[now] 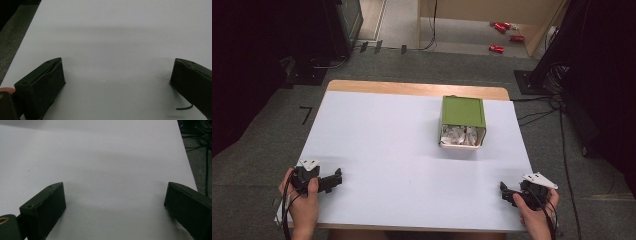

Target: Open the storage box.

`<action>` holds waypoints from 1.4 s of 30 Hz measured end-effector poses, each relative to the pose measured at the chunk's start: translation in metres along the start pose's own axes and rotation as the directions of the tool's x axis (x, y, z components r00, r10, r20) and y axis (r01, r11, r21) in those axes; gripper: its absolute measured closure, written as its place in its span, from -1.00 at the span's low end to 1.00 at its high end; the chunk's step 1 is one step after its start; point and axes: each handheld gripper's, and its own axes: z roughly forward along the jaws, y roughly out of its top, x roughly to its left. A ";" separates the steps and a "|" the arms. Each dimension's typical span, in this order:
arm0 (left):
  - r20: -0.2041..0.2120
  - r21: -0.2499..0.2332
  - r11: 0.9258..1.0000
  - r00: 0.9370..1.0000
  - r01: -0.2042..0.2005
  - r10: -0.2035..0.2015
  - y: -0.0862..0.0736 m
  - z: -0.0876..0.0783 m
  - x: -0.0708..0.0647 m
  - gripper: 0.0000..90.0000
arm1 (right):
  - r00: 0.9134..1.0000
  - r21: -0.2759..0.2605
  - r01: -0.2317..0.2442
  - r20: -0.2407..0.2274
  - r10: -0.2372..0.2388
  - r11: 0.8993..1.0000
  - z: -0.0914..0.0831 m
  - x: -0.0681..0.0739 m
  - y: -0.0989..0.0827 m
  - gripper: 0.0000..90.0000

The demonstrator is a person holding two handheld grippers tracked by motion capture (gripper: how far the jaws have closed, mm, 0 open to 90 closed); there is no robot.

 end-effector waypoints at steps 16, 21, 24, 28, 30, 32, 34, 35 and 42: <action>-0.001 0.003 1.000 1.000 -0.001 0.001 0.000 0.000 0.000 -1.00 | 0.999 -0.011 -0.037 0.038 0.037 0.999 -0.006 -0.006 0.002 -0.70; -0.001 0.003 1.000 1.000 -0.001 0.001 0.000 0.000 0.000 -1.00 | 0.997 -0.029 -0.064 0.047 0.065 0.998 -0.012 -0.008 0.008 -0.70; -0.001 0.002 1.000 1.000 -0.001 0.001 0.000 0.000 0.000 -1.00 | 0.997 -0.042 -0.066 0.049 0.068 0.997 -0.016 -0.008 0.013 -0.70; -0.001 0.003 1.000 1.000 -0.001 0.001 0.000 0.000 0.000 -1.00 | 0.997 -0.048 -0.062 0.051 0.064 0.997 -0.019 -0.004 0.019 -0.70; -0.001 0.003 1.000 1.000 -0.001 0.001 0.000 0.000 0.000 -1.00 | 0.997 -0.052 -0.063 0.050 0.066 0.997 -0.021 -0.002 0.021 -0.70; -0.001 0.003 1.000 1.000 -0.001 0.001 0.000 0.000 0.000 -1.00 | 0.996 -0.058 -0.065 0.052 0.067 0.996 -0.022 -0.002 0.024 -0.70; -0.001 0.002 1.000 1.000 -0.001 0.001 0.000 0.000 0.000 -1.00 | 0.996 -0.061 -0.072 0.048 0.075 0.996 -0.023 -0.001 0.026 -0.70; 0.000 0.003 1.000 1.000 -0.001 0.001 0.000 0.000 0.000 -1.00 | 0.996 -0.064 -0.070 0.048 0.073 0.995 -0.024 0.000 0.028 -0.70; 0.000 0.003 1.000 1.000 -0.001 0.001 0.000 0.000 0.000 -1.00 | 0.997 -0.078 -0.065 0.042 0.069 0.995 -0.025 0.010 0.040 -0.69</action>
